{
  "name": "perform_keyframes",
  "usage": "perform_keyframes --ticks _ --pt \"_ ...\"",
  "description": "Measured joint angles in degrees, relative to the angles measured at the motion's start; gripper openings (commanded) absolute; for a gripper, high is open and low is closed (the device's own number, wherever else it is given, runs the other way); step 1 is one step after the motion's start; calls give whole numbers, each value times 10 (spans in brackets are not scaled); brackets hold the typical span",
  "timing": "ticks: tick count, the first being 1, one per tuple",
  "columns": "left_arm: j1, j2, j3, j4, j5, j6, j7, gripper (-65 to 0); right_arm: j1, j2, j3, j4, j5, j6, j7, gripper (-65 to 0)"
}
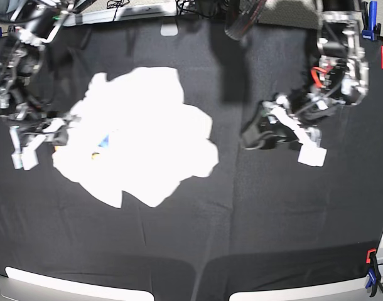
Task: Layout the t-shirt on the table in an organized manner, then fold the t-shirt properly
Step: 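Grasp the t-shirt edge with the left gripper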
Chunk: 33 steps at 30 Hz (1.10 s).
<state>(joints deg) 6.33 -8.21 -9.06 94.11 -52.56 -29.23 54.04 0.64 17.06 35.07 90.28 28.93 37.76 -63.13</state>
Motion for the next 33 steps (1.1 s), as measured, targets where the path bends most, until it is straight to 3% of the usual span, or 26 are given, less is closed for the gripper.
perform_keyframes --ticks 3,5,8,10,11,14,15,16,20,24,33 --pt "0 15 17 0 13 -35 -1 -345 0 2 0 0 0 0 0 -399" --pt "-2 17 45 0 43 -40 -2 -345 0 2 0 0 0 0 0 -323" --pt "-7 17 102 0 107 -40 -17 -345 0 2 0 1 0 0 0 -318" --pt "-15 17 138 0 165 -40 -68 -345 0 2 0 1 0 0 0 -318" --pt "-19 17 153 0 186 -24 -96 -345 0 2 0 1 0 0 0 -318" --pt "-38 18 192 0 268 92 -162 -345 0 2 0 1 0 0 0 -318" --pt "-45 16 201 0 293 117 -169 -345 0 2 0 1 0 0 0 -318" --pt "-53 15 206 0 313 136 -174 -345 0 2 0 1 0 0 -1 -319" --pt "-80 15 223 -1 395 145 -175 -345 0 2 0 1 9 0 -6 -318" --pt "-91 17 224 -27 389 148 -148 -345 0 2 0 1 9 0 -7 -318" --pt "-90 15 225 -137 266 127 -137 -345 0 2 0 1 9 0 -7 -318"
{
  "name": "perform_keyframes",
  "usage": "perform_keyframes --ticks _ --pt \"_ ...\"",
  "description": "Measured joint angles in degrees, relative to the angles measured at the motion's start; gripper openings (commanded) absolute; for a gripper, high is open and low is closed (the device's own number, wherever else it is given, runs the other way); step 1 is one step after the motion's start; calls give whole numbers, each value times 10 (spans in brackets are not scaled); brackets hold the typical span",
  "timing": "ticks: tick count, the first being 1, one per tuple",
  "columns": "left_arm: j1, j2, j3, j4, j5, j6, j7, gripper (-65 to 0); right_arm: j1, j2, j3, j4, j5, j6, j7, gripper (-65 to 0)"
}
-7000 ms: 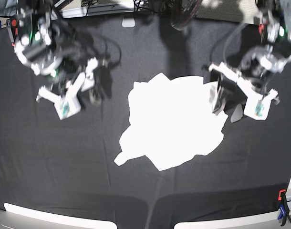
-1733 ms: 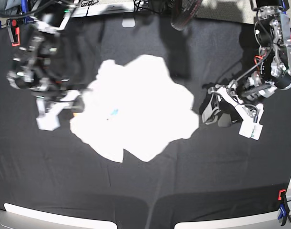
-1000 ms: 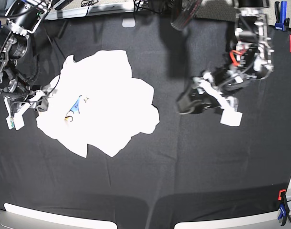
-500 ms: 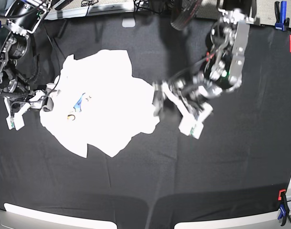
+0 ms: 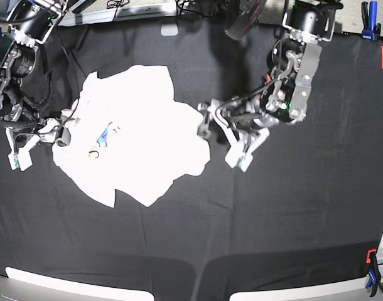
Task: Layout the t-shirt on the table in an organized manner, then fold the t-shirt properly
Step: 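Grasp the t-shirt edge with the left gripper, then pull the held fabric with the left gripper to spread the shirt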
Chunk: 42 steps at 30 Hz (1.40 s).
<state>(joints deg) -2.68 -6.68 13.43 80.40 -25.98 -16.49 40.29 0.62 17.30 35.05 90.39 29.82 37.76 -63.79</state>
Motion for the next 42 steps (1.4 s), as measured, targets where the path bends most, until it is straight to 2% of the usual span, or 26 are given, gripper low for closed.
perform_keyframes --ticks 5,11,15,18,21,25,27,31,35,37,40,42 --pt "-3 0 0 -2 -8 -31 -46 -345 0 0 0 0 0 0 0 -319" --pt "-3 10 0 -1 3 -31 -60 -345 0 0 0 0 0 0 0 -319" --pt "-4 28 0 -1 35 -31 -90 -345 0 0 0 0 0 0 0 -319" --pt "-4 38 0 -1 55 -32 -89 -345 0 -4 0 0 0 0 0 -319" --pt "-3 41 0 -1 70 -32 -89 -408 0 -6 0 0 0 0 0 -319" --pt "-3 41 0 -1 85 -32 -90 -561 0 -6 0 0 9 0 0 -319" --pt "-3 41 0 -1 85 -32 -90 -650 0 -6 0 0 52 0 -2 -319" --pt "-3 41 0 -2 87 -32 -115 -650 0 -7 0 0 142 14 -4 -319" --pt "-4 41 -3 -2 89 -32 -133 -650 0 -6 0 0 157 15 -4 -319" --pt "-5 41 -2 -2 125 -35 -132 -650 0 -6 0 0 157 15 -4 -319" --pt "-21 37 -2 -2 214 -38 -130 -650 0 -6 0 0 157 15 -4 -319" --pt "-41 25 -1 -2 240 -34 -131 -650 0 -6 0 0 165 15 -5 -319"
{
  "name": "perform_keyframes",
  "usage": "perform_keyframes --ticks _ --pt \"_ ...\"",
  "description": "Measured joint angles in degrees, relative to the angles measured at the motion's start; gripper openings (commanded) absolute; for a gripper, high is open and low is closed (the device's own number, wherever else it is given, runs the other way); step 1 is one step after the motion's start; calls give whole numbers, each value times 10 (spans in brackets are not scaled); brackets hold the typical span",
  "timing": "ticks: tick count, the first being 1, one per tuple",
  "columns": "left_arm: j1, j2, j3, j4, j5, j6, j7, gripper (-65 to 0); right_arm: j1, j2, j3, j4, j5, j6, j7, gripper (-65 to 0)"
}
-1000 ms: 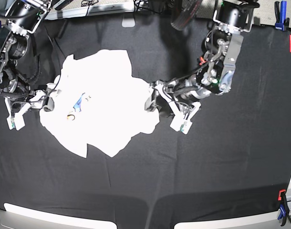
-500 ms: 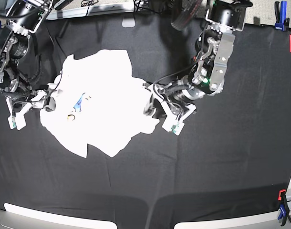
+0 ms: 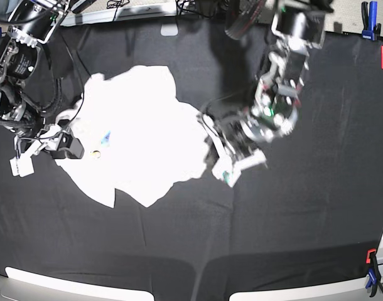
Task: Layout the t-shirt on the table in an organized manner, then fold the t-shirt properly
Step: 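Pull the held fabric with the left gripper to spread the shirt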
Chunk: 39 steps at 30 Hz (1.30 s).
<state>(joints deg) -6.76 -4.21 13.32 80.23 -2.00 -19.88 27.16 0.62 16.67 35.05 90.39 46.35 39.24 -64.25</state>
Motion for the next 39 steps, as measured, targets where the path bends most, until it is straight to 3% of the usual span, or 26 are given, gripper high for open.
perform_keyframes --ticks 3,7,12,15,20,32,35,36,39 --pt "-31 -28 1 0 8 58 -1 -650 0 0 0 0 37 0 -14 -319" --pt "-73 -80 1 0 8 101 3 -650 0 0 0 0 77 0 -14 -319" --pt "-110 -130 1 0 6 158 12 -650 0 0 0 0 81 0 -14 -319" --pt "-125 -148 1 0 5 158 20 -650 0 0 0 0 81 0 -14 -319" --pt "-125 -151 2 0 3 160 33 -650 7 -5 0 0 79 0 -14 -319" --pt "-166 -155 1 0 4 160 15 -641 74 -87 0 0 50 0 -12 -319" --pt "-165 -155 1 -1 14 160 15 -452 78 -94 -21 0 47 0 -12 -319" --pt "-165 -155 1 -1 21 160 15 -416 78 -94 -32 0 47 0 -12 -319" --pt "-166 -156 1 -1 25 163 13 -405 78 -93 -76 0 14 0 -13 -319"
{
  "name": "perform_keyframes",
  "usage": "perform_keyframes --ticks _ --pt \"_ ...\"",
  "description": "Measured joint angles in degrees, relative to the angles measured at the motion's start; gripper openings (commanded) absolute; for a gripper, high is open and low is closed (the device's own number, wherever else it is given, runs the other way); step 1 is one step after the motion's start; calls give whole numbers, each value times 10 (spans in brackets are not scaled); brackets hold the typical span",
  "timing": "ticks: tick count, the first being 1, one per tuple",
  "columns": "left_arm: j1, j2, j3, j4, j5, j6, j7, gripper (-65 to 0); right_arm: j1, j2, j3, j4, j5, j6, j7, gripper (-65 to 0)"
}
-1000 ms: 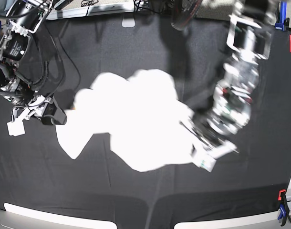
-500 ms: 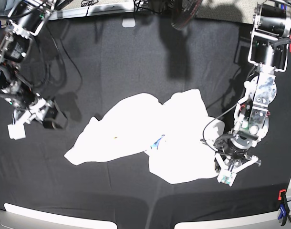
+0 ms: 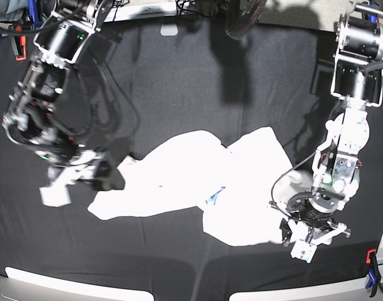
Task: Layout the t-shirt on the table in an organized manner, then fold the t-shirt properly
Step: 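Pull the held fabric with the left gripper to spread the shirt, then grasp the shirt with both grippers at two separate edges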
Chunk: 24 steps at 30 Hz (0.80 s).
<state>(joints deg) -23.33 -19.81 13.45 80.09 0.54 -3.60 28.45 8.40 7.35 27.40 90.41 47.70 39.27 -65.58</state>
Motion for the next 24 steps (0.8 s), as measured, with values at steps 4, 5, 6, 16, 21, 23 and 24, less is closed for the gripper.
perform_keyframes --ticks 4,5,6,16,21,23,24 --pt "0 0 0 0 7 2 45 -405 -2 0 -68 0 -56 0 0 -319" --pt "0 0 0 1 -8 4 84 -405 -2 0 -85 0 -65 0 0 -319" --pt "0 0 0 2 -28 4 128 -405 -1 0 -100 0 -78 0 0 -319" --pt "5 3 1 -26 -198 -115 135 -404 -3 0 -175 0 -158 0 16 -319" --pt "3 1 0 -128 -168 -83 25 -404 -3 1 -173 0 -161 0 1 -319" --pt "3 1 0 -159 -166 -70 16 -404 -3 1 -174 0 -160 0 1 -319" --pt "3 1 0 -170 -167 -70 16 -404 -3 1 -175 0 -160 0 1 -319"
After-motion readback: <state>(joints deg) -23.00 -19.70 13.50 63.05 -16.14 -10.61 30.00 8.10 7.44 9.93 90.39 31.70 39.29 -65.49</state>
